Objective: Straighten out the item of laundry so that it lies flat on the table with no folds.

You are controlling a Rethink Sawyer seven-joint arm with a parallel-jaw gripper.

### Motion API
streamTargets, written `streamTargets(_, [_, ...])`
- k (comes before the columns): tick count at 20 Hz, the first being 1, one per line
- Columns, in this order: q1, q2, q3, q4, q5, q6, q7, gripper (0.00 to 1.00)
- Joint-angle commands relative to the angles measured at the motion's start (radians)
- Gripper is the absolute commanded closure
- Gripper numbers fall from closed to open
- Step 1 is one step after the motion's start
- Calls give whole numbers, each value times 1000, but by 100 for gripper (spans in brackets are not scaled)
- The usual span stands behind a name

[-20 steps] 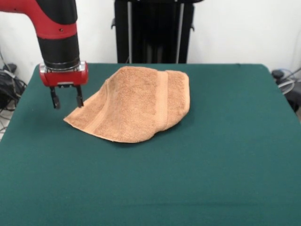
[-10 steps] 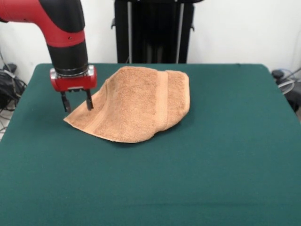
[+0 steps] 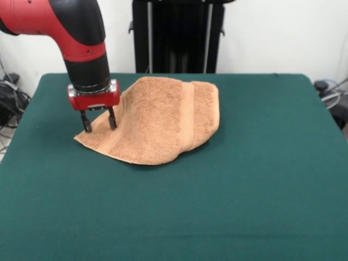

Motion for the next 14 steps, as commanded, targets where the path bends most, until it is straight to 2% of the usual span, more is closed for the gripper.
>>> streamTargets(1, [39,38,21,51,-43,-56,70,0])
streamTargets(9, [50,11,-19,51,-72,-79,79,0])
streamTargets(14, [108,5,-83,40,-104,-106,119,0])
